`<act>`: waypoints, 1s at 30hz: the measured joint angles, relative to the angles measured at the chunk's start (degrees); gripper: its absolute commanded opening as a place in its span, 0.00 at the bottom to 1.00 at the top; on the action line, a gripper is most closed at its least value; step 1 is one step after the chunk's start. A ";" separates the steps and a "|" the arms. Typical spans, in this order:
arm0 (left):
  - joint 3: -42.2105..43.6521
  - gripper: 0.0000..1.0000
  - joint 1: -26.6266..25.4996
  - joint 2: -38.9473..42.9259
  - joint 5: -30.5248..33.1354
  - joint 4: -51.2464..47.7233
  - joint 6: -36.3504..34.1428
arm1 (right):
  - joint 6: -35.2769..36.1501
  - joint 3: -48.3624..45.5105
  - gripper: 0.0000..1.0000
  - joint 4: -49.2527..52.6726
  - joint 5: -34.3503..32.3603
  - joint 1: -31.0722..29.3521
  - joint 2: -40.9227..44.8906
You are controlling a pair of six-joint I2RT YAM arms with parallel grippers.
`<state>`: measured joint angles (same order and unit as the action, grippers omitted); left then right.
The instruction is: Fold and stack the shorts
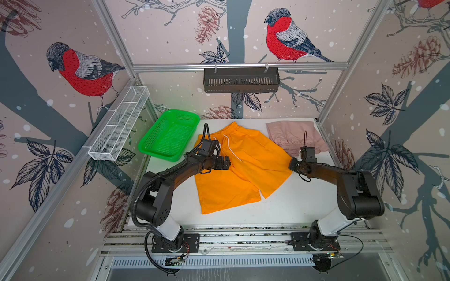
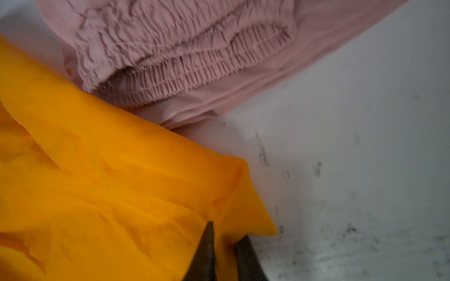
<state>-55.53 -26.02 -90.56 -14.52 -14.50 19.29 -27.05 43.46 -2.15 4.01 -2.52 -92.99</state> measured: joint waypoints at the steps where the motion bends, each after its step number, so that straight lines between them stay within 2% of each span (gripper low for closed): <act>1: 1.27 0.98 -1.27 1.01 0.00 -0.09 0.00 | 0.39 0.85 0.03 0.07 -0.17 -0.28 0.04; 9: 10.12 0.97 -10.45 4.11 -1.55 0.11 0.44 | 3.19 7.34 0.03 2.49 -3.04 -4.55 3.21; 16: 9.27 0.97 -19.45 -0.48 -2.80 4.39 1.53 | 5.84 15.15 0.03 3.87 -4.94 -5.46 0.70; 23: 2.36 0.97 -24.98 -9.68 -4.85 12.24 3.54 | 9.03 23.23 0.03 4.70 -5.64 -4.96 -3.23; 28: -5.75 0.97 -28.22 -16.04 -6.14 13.64 5.81 | 10.58 28.06 0.03 4.68 -5.60 -2.75 -7.37; 29: -7.91 0.97 -28.70 -17.29 -6.32 13.88 5.90 | 10.62 29.11 0.04 4.74 -5.42 -1.95 -8.52; 30: -9.92 0.97 -29.03 -18.32 -6.29 13.94 5.99 | 10.78 30.08 0.10 4.83 -5.29 -1.31 -9.57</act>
<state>-65.45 -55.05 -108.88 -20.82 -0.56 25.28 -16.27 73.54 2.68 -1.28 -3.84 -102.56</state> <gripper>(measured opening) 0.970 0.053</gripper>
